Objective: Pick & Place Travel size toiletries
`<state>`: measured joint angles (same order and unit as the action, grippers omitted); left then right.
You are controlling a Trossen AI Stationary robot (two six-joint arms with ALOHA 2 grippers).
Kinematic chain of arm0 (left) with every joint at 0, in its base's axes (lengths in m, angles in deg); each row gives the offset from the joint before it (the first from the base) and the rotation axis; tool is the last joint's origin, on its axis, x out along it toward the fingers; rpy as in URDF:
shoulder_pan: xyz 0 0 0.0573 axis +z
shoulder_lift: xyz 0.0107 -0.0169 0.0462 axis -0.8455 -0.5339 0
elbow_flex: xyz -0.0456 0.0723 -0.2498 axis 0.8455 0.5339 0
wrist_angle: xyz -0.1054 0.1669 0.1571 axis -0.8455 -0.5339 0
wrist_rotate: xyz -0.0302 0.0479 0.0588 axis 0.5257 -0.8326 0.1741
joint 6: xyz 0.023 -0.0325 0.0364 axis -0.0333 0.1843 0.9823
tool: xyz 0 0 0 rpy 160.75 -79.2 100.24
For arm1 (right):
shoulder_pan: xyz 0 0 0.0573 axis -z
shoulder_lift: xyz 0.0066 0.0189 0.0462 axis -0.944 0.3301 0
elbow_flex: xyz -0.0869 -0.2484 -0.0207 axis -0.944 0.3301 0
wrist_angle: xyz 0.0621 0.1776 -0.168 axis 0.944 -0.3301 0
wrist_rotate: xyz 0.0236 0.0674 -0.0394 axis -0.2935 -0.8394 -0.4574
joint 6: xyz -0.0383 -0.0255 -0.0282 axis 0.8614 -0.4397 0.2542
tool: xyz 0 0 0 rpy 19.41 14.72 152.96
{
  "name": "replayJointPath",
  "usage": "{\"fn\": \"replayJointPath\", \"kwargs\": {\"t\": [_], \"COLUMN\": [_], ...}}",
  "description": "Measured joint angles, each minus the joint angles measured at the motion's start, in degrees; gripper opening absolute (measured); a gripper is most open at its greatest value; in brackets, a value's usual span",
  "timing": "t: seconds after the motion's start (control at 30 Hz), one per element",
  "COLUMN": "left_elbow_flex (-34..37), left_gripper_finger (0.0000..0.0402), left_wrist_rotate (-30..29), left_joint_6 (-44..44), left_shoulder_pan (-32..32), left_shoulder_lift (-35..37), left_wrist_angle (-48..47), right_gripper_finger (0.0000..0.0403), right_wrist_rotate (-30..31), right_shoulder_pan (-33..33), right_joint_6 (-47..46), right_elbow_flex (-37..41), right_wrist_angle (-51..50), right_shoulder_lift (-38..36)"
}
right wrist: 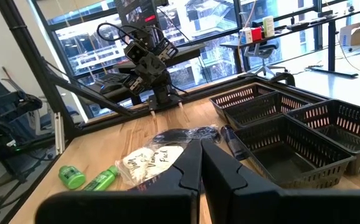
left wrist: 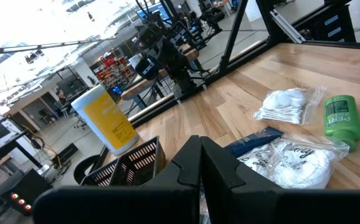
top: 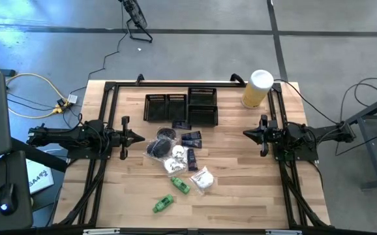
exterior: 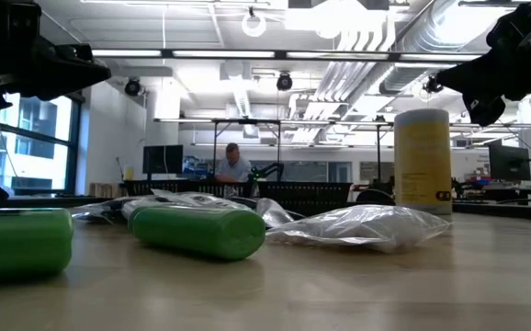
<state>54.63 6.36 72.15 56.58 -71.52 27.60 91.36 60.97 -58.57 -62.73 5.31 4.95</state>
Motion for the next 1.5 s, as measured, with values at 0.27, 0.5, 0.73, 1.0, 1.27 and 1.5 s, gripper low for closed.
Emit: {"fn": "replayJointPath", "kwargs": {"t": [0.27, 0.5, 0.73, 1.0, 1.27, 1.5], "left_elbow_flex": [-0.01, 0.00, -0.02, 0.00, 0.00, -1.78], "left_gripper_finger": [0.0000, 0.0000, 0.0000, 0.0000, 0.0000, 0.0000], "left_wrist_rotate": [0.00, 0.00, 0.02, 0.02, 0.03, -4.84], "left_joint_6": [0.00, 0.01, 0.00, 0.00, -0.10, -0.02], "left_shoulder_pan": [0.00, 0.00, 0.00, 0.00, 0.00, 0.00], "left_shoulder_lift": [0.00, 0.02, 0.00, 0.02, 0.00, -1.81], "left_wrist_angle": [0.02, 0.02, 0.00, 0.00, 1.82, 4.70], "right_gripper_finger": [0.0002, 0.0002, 0.0002, 0.0002, 0.0002, 0.0002], "right_wrist_rotate": [0.06, 0.08, 0.03, 0.06, 0.04, 0.12], "right_shoulder_pan": [0.02, 0.02, 0.02, 0.01, 0.01, 0.00], "right_joint_6": [-0.26, -0.02, -0.20, -0.07, -0.04, 0.02], "right_elbow_flex": [0.00, 0.00, -0.02, -0.02, -0.02, 0.02], "right_wrist_angle": [-0.48, -0.42, -0.57, -0.57, -0.72, 1.69], "right_shoulder_lift": [0.00, 0.00, 0.00, 0.00, -0.01, 0.00]}}
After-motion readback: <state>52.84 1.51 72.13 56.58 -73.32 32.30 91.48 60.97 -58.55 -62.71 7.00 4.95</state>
